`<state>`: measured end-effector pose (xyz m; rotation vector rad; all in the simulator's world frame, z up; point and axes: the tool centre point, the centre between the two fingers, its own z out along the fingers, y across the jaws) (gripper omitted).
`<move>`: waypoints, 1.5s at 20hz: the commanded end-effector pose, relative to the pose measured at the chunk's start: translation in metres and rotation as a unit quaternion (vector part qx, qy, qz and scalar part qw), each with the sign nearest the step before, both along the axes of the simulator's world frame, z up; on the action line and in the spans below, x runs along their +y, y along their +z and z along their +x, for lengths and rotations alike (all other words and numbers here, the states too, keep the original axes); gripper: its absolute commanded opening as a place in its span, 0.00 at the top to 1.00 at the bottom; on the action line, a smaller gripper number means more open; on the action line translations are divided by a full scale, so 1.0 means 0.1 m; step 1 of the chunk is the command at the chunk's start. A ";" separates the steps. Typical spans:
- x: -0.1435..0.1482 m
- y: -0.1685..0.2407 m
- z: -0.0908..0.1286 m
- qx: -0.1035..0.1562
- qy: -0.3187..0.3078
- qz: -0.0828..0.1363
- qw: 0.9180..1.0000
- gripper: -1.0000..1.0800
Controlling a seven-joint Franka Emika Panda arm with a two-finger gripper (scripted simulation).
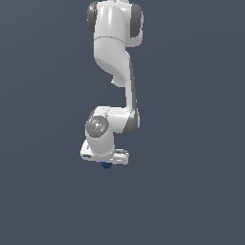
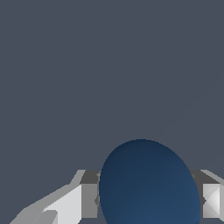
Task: Pick up the object and move it to a goal position.
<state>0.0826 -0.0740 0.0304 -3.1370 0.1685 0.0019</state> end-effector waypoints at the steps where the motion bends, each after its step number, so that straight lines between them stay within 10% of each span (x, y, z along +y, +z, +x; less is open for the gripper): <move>1: 0.00 0.00 0.00 0.000 0.000 0.000 1.000 1.00; 16: -0.14 0.39 -0.14 0.000 0.000 0.000 1.000 1.00; 30: -0.62 1.73 -0.62 0.000 0.000 0.000 1.000 1.00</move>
